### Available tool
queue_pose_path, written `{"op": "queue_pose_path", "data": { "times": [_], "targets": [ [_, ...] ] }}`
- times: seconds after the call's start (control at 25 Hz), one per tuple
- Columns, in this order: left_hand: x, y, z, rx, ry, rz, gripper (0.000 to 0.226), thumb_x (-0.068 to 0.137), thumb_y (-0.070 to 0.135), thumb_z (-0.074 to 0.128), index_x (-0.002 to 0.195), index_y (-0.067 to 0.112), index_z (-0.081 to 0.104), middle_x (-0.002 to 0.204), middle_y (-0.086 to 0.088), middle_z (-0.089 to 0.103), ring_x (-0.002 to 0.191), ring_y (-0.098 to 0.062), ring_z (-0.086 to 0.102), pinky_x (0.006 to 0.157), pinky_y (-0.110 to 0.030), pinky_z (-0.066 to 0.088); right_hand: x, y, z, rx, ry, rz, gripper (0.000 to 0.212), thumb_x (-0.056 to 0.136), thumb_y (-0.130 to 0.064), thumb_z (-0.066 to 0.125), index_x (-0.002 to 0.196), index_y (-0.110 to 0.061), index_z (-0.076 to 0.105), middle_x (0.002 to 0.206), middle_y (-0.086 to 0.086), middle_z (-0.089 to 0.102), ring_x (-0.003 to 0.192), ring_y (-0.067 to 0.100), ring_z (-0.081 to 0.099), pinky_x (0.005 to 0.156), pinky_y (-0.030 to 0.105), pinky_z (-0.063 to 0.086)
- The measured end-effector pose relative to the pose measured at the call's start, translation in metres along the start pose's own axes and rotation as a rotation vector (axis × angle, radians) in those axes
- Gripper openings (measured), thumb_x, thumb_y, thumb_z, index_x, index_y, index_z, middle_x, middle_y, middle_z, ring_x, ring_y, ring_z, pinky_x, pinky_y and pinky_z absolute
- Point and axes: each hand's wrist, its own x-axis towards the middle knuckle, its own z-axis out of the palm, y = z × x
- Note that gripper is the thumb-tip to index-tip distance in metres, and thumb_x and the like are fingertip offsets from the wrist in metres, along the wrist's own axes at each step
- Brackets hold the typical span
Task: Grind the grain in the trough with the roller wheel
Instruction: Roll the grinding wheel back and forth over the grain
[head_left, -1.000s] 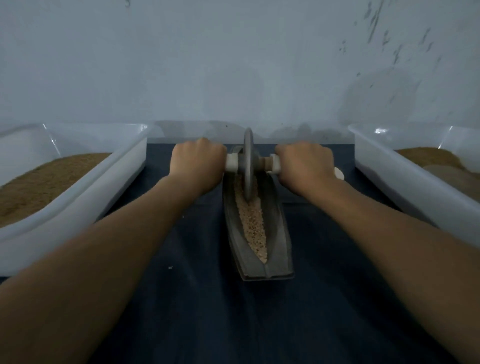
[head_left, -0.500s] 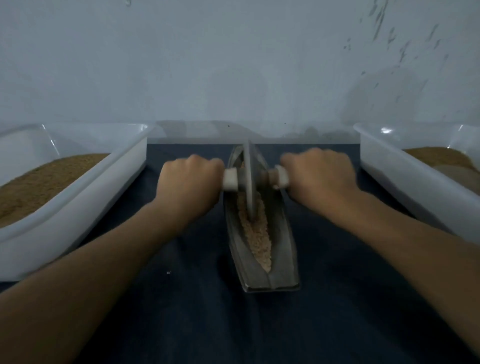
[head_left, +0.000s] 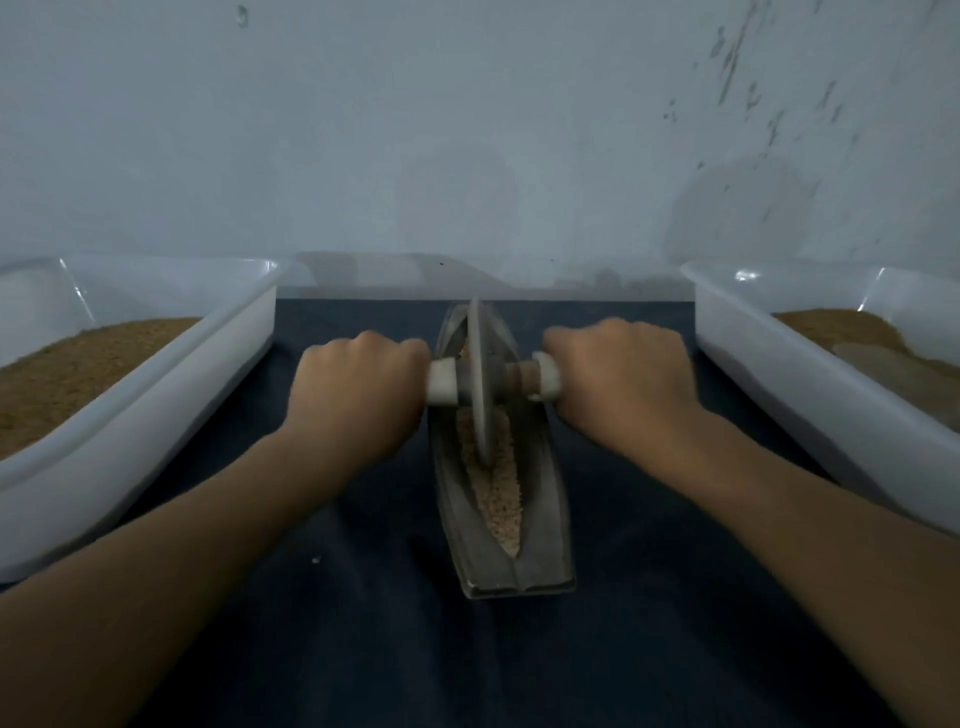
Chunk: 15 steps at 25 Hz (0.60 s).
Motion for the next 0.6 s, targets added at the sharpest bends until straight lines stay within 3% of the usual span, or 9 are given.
{"op": "queue_pose_path", "data": {
  "times": [0.08,0.16,0.24,0.28,0.36,0.44,0.52,0.6],
  "targets": [
    [0.031,0.003,0.003,-0.005,-0.087,-0.092,0.006,0.087,0.021,0.060,0.083,0.019,0.055,0.067,0.001,0.042,0.058,-0.025,0.047,0.054,-0.033,0.033,0.035,-0.008,0.006,0.062,-0.177,0.045,0.011,0.084,-0.029,0.070,0.091,-0.026,0.062,0.076,-0.001,0.056,0.069,0.027,0.058,0.056,0.030,0.035],
    [0.043,0.004,-0.001,-0.014,-0.154,-0.092,0.005,0.090,0.020,0.057,0.093,0.019,0.061,0.078,-0.003,0.053,0.072,-0.030,0.058,0.060,-0.035,0.037,0.043,-0.005,0.009,0.099,-0.267,0.067,0.008,0.086,-0.028,0.066,0.092,-0.027,0.061,0.089,0.002,0.064,0.085,0.030,0.064,0.064,0.033,0.041],
    [0.024,0.003,-0.009,0.039,-0.065,0.003,0.008,0.083,0.020,0.063,0.083,0.018,0.055,0.066,0.000,0.043,0.057,-0.026,0.047,0.051,-0.032,0.031,0.016,0.003,0.001,0.128,-0.205,0.036,0.020,0.081,-0.031,0.066,0.076,-0.029,0.047,0.075,-0.007,0.053,0.071,0.024,0.058,0.055,0.028,0.034],
    [0.005,0.003,-0.012,0.030,-0.003,0.050,0.021,0.075,0.020,0.069,0.075,0.018,0.047,0.059,0.002,0.036,0.048,-0.024,0.037,0.047,-0.028,0.022,-0.005,0.007,-0.002,0.117,-0.106,-0.007,0.027,0.076,-0.033,0.066,0.071,-0.029,0.039,0.067,-0.009,0.045,0.060,0.019,0.050,0.050,0.025,0.025],
    [-0.026,-0.001,-0.019,-0.017,0.144,0.146,0.039,0.061,0.019,0.070,0.069,0.021,0.032,0.052,0.004,0.029,0.040,-0.021,0.025,0.049,-0.021,0.008,-0.040,0.009,-0.012,0.147,0.058,-0.056,0.031,0.065,-0.037,0.061,0.070,-0.032,0.031,0.057,-0.010,0.032,0.048,0.017,0.037,0.048,0.021,0.014],
    [-0.026,-0.005,-0.016,-0.054,0.131,0.144,0.039,0.059,0.020,0.066,0.069,0.022,0.029,0.052,0.005,0.026,0.041,-0.017,0.020,0.051,-0.019,0.007,-0.044,0.013,-0.010,0.151,0.070,-0.061,0.031,0.060,-0.038,0.060,0.071,-0.035,0.031,0.055,-0.011,0.026,0.045,0.019,0.032,0.049,0.019,0.011],
    [-0.003,0.001,-0.010,0.071,0.044,0.069,0.027,0.067,0.018,0.067,0.070,0.019,0.040,0.055,0.002,0.033,0.043,-0.021,0.028,0.046,-0.023,0.015,-0.018,0.004,0.000,0.079,-0.025,0.021,0.024,0.067,-0.034,0.064,0.070,-0.029,0.041,0.058,-0.009,0.034,0.051,0.021,0.037,0.049,0.022,0.015],
    [0.030,0.005,-0.006,0.050,-0.062,-0.023,0.007,0.085,0.017,0.061,0.084,0.018,0.054,0.073,-0.004,0.055,0.062,-0.031,0.055,0.053,-0.032,0.035,0.020,-0.005,0.007,0.123,-0.193,0.091,0.012,0.080,-0.029,0.065,0.080,-0.028,0.053,0.072,-0.006,0.052,0.066,0.025,0.052,0.055,0.029,0.030]
  ]
}}
